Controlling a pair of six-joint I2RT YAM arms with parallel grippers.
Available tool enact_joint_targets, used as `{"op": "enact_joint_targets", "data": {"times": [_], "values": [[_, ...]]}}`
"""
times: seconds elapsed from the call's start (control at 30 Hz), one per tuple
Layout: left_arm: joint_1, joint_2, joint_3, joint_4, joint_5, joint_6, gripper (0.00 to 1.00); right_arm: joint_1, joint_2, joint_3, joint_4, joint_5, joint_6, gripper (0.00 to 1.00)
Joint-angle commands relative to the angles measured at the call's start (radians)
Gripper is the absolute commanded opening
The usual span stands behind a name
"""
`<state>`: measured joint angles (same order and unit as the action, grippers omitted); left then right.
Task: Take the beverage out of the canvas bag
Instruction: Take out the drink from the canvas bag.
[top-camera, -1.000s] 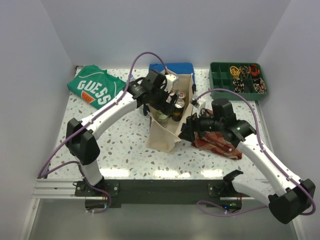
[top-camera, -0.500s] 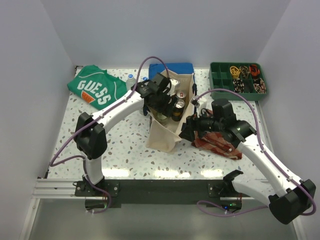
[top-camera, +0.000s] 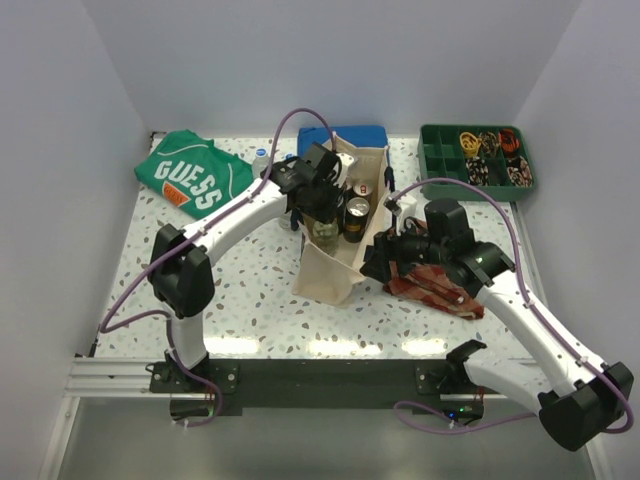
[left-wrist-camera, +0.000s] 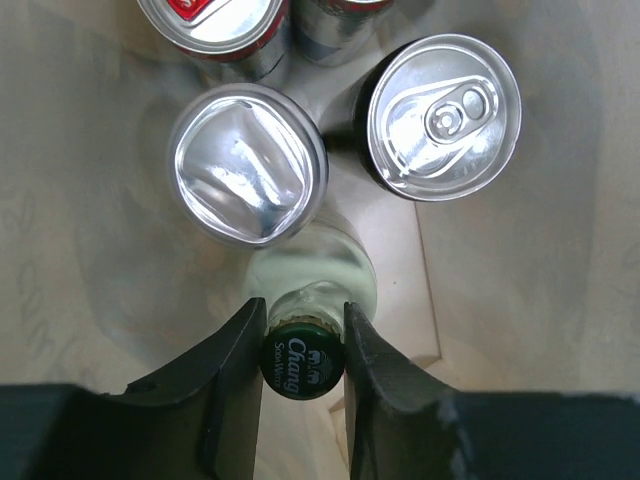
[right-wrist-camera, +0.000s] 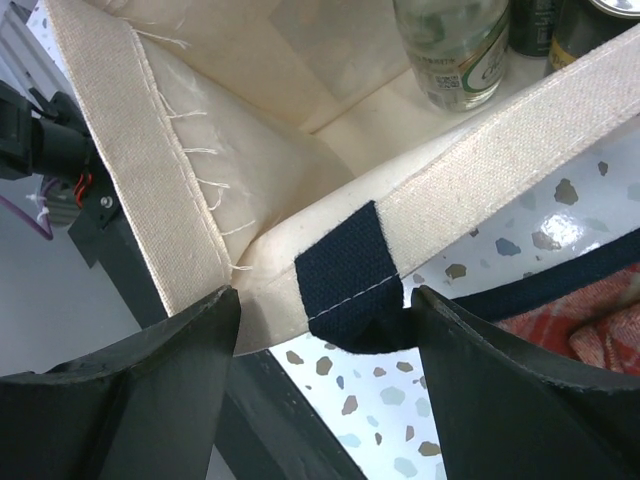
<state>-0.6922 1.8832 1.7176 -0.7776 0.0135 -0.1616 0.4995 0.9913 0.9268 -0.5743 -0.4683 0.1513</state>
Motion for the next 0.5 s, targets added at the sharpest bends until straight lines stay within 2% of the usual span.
{"op": "enact_joint_targets", "data": {"times": [0.0, 0.03, 0.3, 0.47], "values": [[-0.007, -0.004, 0.010, -0.026, 0.055, -0.015, 0.05, 0.010, -0.016, 0.009, -0.039, 0.030, -0.022, 0.73], [-0.009, -0.004, 0.008, -0.029, 0.054, -0.013, 0.00, 0.010, -0.016, 0.009, -0.039, 0.033, -0.022, 0.73], [-0.007, -0.029, 0.033, -0.035, 0.046, 0.002, 0.00, 0.010, -0.031, 0.009, -0.033, 0.074, -0.016, 0.73], [-0.007, -0.047, 0.141, -0.064, 0.023, 0.014, 0.00, 0.010, -0.056, -0.003, -0.015, 0.118, -0.002, 0.74]]}}
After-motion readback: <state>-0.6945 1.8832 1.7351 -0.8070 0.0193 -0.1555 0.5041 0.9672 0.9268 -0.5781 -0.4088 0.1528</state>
